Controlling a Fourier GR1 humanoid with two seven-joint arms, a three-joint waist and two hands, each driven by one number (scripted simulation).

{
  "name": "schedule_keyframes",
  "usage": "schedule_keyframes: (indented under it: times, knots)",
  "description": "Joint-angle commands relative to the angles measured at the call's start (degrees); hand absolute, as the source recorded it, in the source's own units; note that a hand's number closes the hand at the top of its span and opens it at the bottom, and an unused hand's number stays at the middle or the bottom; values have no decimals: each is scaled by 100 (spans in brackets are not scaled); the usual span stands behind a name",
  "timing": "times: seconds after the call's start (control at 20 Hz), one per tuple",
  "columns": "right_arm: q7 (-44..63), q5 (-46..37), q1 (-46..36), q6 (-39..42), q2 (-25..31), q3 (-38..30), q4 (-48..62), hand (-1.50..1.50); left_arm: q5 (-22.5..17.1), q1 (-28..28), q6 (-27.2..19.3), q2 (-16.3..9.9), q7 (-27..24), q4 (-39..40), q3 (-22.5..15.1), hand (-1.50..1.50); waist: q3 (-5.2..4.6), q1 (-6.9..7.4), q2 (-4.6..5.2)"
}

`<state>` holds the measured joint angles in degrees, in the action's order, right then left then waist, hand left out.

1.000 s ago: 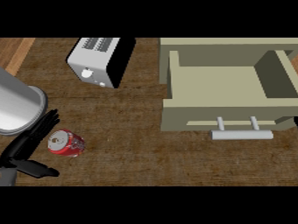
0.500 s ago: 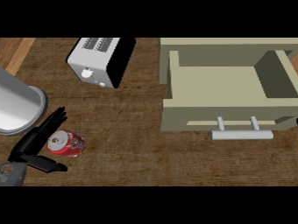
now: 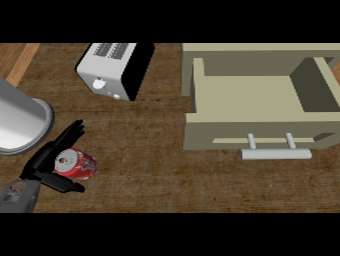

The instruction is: Pick up the can, place it into the drawer and close the drawer

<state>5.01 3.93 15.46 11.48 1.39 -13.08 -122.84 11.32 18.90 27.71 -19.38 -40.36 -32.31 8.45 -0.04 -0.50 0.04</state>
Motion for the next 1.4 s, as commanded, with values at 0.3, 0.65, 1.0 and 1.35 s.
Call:
schedule_keyframes:
  times: [0.3, 0.65, 1.0, 1.35]
  knots:
    - [74, 428, 64, 279, 159, -356, -123, -150, 49, -109, 234, 293, -243, -346, -336, -150, 4, 23, -9]
    - [139, 51, -2, 41, -122, -103, -167, -150, -215, 189, 431, 416, 85, -420, -292, 150, 3, 20, -4]
    - [112, 547, -165, 210, 184, -584, 89, -150, -511, -407, 668, 736, 599, -1405, -562, 150, 8, 52, -17]
    - [187, 219, -145, 24, 28, -340, -69, -150, -1298, -389, -61, 1187, 1662, -2286, -56, 150, 10, 94, -23]
